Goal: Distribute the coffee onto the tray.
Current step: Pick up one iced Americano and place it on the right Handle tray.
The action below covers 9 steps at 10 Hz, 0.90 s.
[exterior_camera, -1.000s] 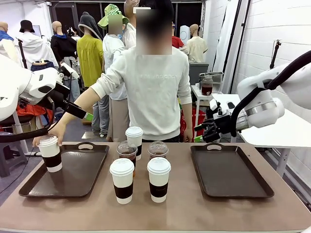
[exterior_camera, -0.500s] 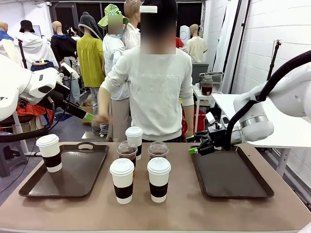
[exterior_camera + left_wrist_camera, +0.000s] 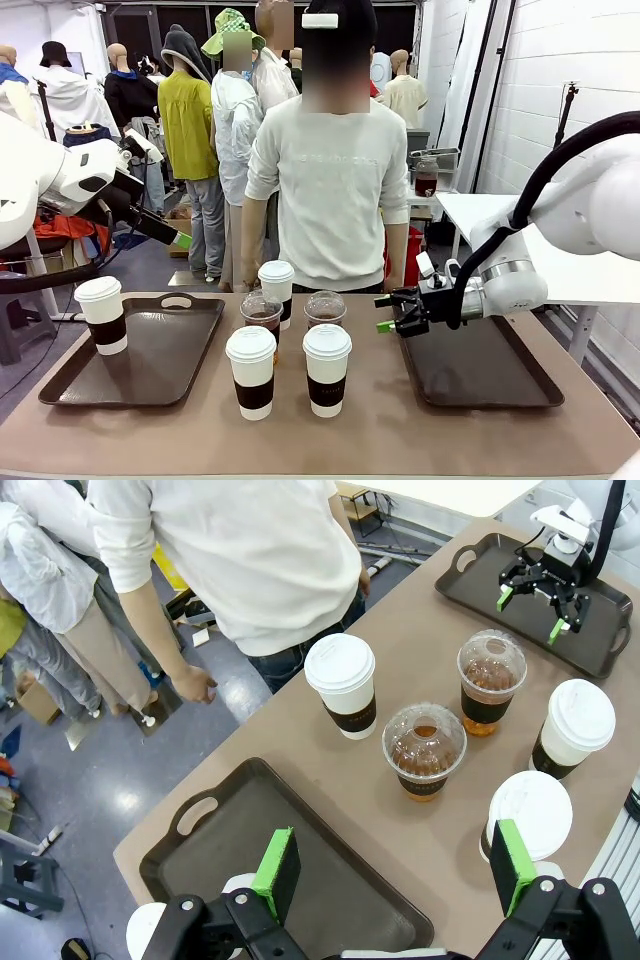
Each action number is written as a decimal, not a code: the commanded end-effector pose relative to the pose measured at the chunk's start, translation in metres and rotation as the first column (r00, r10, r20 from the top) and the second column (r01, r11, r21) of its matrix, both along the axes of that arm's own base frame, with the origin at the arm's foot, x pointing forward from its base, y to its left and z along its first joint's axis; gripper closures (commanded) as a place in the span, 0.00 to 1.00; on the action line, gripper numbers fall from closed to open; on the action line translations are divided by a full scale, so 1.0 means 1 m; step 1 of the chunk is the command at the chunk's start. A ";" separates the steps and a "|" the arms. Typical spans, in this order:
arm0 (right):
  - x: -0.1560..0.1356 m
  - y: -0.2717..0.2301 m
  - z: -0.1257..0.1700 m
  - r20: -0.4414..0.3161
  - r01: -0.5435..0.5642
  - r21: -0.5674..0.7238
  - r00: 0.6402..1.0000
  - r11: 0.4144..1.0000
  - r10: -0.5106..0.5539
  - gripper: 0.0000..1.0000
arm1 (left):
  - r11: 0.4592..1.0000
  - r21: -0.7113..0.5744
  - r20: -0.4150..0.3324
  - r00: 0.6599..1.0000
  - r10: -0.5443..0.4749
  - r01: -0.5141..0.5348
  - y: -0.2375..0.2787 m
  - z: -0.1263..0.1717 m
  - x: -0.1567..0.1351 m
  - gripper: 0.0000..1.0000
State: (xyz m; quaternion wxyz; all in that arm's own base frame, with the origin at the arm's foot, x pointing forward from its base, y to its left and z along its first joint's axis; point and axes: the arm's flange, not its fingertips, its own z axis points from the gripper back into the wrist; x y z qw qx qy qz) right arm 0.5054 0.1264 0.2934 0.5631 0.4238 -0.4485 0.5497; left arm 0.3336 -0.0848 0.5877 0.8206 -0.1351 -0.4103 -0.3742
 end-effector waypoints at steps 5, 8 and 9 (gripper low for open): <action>0.002 0.001 -0.004 -0.008 -0.001 0.006 1.000 1.000 0.001 0.00 | 1.000 -0.005 -0.001 1.000 -0.001 0.001 0.001 0.000 0.000 0.00; 0.004 0.007 -0.010 -0.024 -0.007 0.031 1.000 1.000 0.008 0.00 | 1.000 -0.005 -0.001 1.000 -0.001 0.001 0.001 0.000 0.000 0.00; 0.004 0.012 -0.017 -0.022 -0.007 0.060 1.000 0.998 0.008 0.00 | 1.000 -0.005 -0.001 1.000 -0.001 0.001 0.001 0.000 0.000 0.00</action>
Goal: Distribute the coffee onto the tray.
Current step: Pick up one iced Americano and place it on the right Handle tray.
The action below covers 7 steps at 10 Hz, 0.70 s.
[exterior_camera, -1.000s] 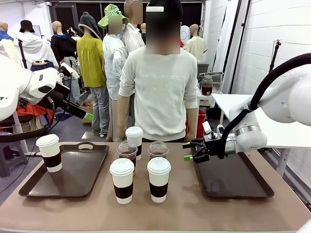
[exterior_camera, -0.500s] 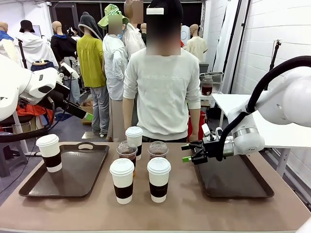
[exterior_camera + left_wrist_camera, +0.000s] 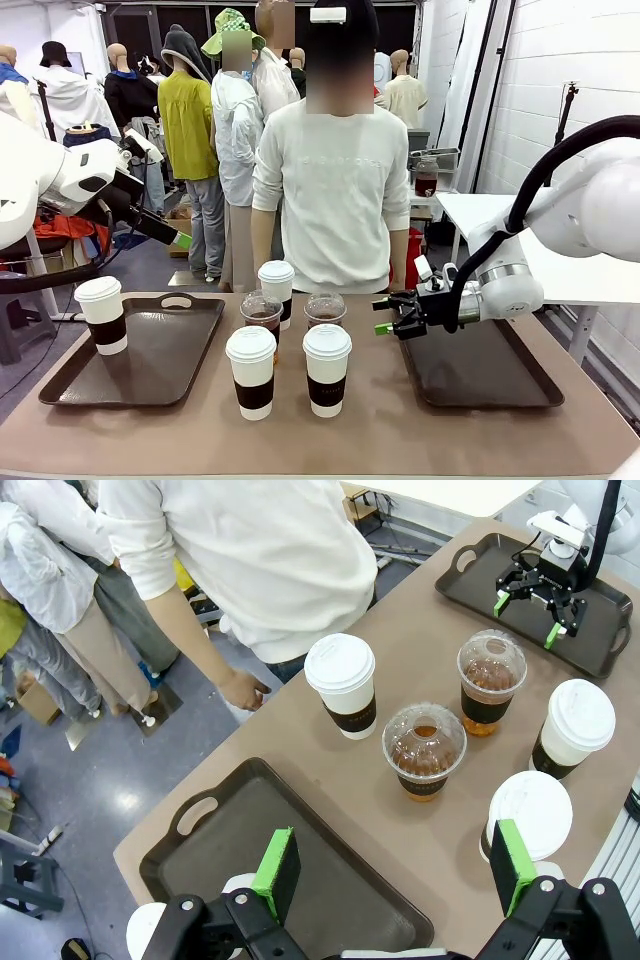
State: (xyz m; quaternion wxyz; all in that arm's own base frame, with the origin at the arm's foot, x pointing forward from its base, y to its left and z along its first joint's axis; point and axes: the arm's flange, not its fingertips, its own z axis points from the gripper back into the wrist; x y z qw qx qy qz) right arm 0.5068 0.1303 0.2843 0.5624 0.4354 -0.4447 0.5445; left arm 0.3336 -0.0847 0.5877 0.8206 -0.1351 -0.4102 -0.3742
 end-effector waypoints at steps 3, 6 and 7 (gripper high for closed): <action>-0.001 0.019 -0.017 0.001 0.001 0.078 1.000 0.997 -0.001 0.00 | 1.000 -0.005 -0.001 1.000 -0.001 0.001 0.001 0.000 0.000 0.00; 0.005 0.032 -0.029 -0.010 0.006 0.123 1.000 0.992 -0.005 0.00 | 1.000 -0.005 -0.001 1.000 -0.001 0.001 0.001 0.000 0.000 0.00; 0.008 0.039 -0.034 -0.019 -0.006 0.140 1.000 0.990 0.008 0.00 | 1.000 -0.005 -0.001 1.000 -0.001 0.001 0.001 0.000 0.000 0.00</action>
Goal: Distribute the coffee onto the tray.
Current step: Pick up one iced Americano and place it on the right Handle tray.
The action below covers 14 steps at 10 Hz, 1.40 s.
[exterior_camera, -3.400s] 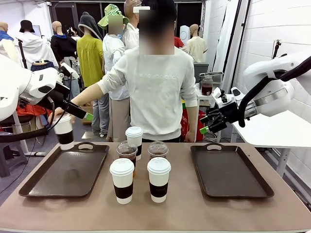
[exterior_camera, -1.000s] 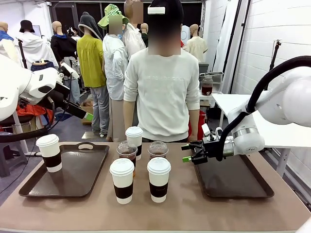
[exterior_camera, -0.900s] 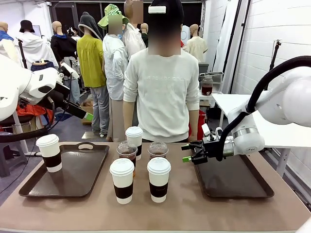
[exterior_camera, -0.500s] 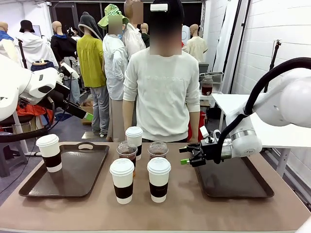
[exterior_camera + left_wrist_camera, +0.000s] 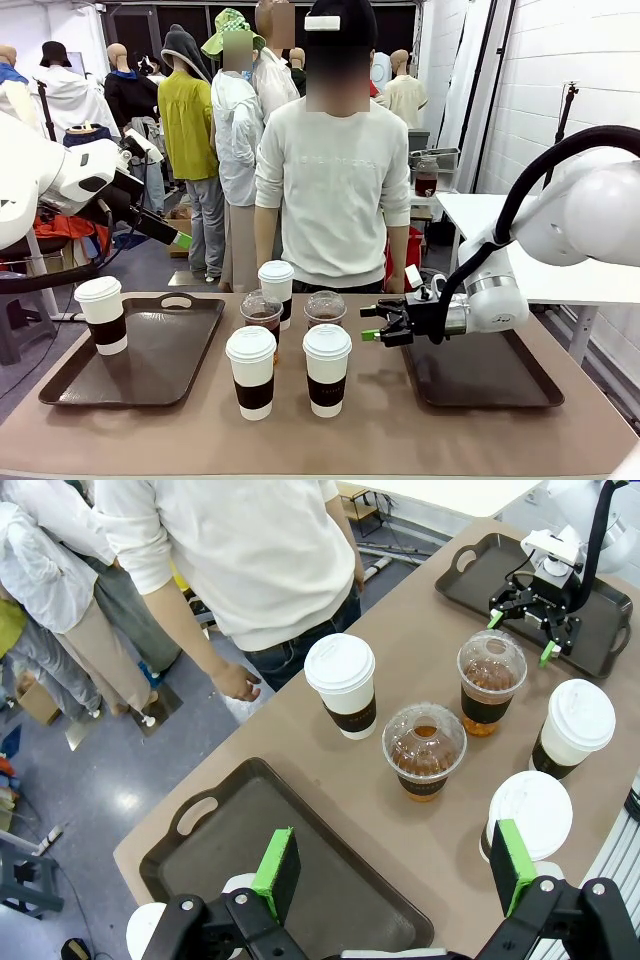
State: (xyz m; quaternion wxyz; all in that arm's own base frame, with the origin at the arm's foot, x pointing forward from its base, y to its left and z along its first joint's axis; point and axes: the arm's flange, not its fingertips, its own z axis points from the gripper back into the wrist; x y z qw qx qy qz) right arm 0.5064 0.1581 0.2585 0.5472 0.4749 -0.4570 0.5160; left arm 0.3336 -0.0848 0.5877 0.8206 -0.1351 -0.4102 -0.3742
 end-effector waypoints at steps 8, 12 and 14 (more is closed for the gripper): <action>0.020 0.046 -0.028 -0.035 -0.061 0.035 0.997 0.998 0.062 0.00 | 1.000 -0.005 -0.001 1.000 -0.001 0.001 0.001 0.000 0.000 0.00; 0.022 0.058 -0.032 -0.039 -0.085 0.036 0.995 0.996 0.087 0.00 | 1.000 -0.005 -0.001 1.000 -0.001 0.001 0.001 0.000 0.000 0.00; 0.023 0.064 -0.033 -0.048 -0.103 0.033 0.993 0.994 0.105 0.00 | 1.000 -0.005 -0.001 1.000 -0.001 0.001 0.001 0.000 0.000 0.00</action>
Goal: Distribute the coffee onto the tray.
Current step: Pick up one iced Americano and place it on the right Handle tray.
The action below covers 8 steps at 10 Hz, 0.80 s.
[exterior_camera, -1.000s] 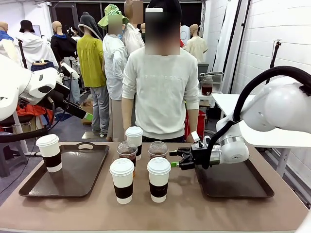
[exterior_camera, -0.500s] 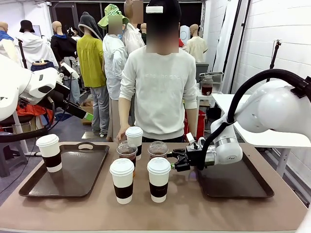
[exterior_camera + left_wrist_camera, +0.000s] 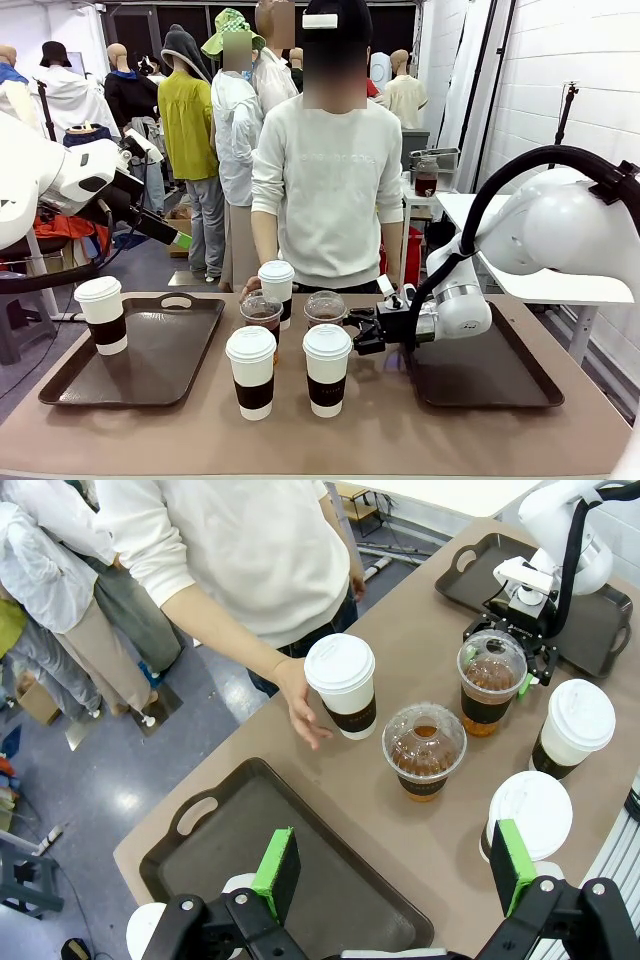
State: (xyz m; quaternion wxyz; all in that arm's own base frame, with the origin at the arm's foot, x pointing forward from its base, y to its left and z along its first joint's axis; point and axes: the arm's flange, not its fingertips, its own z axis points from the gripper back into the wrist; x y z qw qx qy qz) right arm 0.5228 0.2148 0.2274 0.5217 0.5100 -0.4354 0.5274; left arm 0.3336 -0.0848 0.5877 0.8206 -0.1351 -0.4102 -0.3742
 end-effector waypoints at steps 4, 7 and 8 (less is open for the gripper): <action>0.014 0.021 -0.007 -0.039 -0.041 -0.005 0.998 0.999 0.040 0.00 | 1.000 -0.005 -0.001 1.000 -0.001 0.001 0.001 0.000 0.000 0.00; 0.018 0.030 -0.010 -0.054 -0.039 -0.014 0.998 0.999 0.038 0.00 | 1.000 -0.005 -0.001 1.000 -0.001 0.001 0.001 0.000 0.000 0.00; 0.018 0.032 -0.010 -0.065 -0.046 -0.019 0.997 0.999 0.044 0.00 | 1.000 -0.005 -0.001 1.000 -0.001 0.001 0.001 0.000 0.000 0.00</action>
